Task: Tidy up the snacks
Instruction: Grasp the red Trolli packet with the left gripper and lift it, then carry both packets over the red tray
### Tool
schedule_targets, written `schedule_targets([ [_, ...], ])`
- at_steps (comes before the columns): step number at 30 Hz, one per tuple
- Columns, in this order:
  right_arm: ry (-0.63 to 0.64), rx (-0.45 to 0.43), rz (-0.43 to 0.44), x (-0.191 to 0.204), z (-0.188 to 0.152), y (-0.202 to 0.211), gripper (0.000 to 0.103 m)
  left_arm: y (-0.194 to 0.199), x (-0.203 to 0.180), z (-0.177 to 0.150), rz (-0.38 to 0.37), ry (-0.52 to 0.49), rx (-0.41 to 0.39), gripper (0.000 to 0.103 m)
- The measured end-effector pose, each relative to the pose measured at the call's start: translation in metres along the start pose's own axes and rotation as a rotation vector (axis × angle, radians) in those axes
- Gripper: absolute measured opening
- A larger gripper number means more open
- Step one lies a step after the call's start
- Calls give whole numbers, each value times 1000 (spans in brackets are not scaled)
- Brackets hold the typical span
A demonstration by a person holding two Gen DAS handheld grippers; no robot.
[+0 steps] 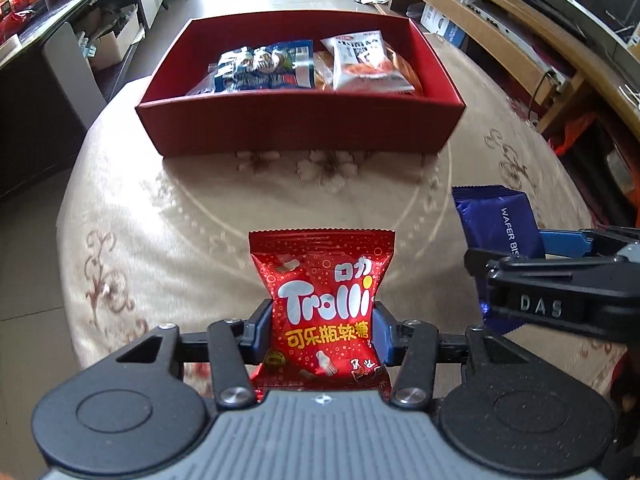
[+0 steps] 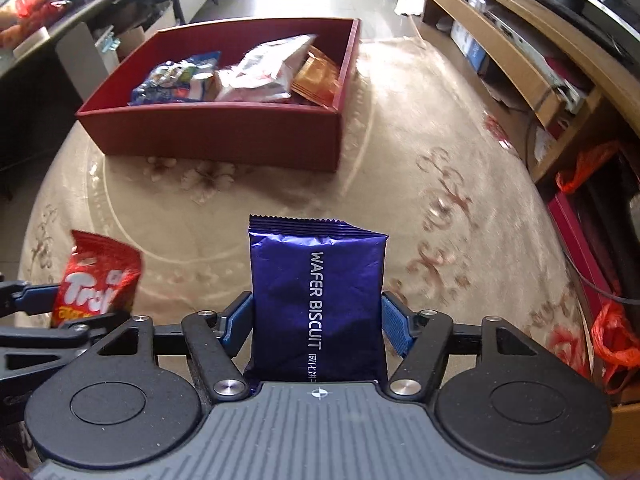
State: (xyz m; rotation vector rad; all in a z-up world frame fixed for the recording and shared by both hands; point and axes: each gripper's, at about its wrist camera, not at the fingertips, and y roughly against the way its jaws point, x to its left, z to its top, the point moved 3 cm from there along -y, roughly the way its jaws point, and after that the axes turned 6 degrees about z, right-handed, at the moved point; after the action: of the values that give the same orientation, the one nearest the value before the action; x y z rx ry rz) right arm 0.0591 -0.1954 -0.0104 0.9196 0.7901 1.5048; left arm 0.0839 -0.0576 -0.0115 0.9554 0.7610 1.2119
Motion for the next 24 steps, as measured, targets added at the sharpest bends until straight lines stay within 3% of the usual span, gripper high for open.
schedule_targets([
  [24, -11, -125, -5, 14, 70, 3, 73, 0, 21, 89, 8, 50, -115, 45],
])
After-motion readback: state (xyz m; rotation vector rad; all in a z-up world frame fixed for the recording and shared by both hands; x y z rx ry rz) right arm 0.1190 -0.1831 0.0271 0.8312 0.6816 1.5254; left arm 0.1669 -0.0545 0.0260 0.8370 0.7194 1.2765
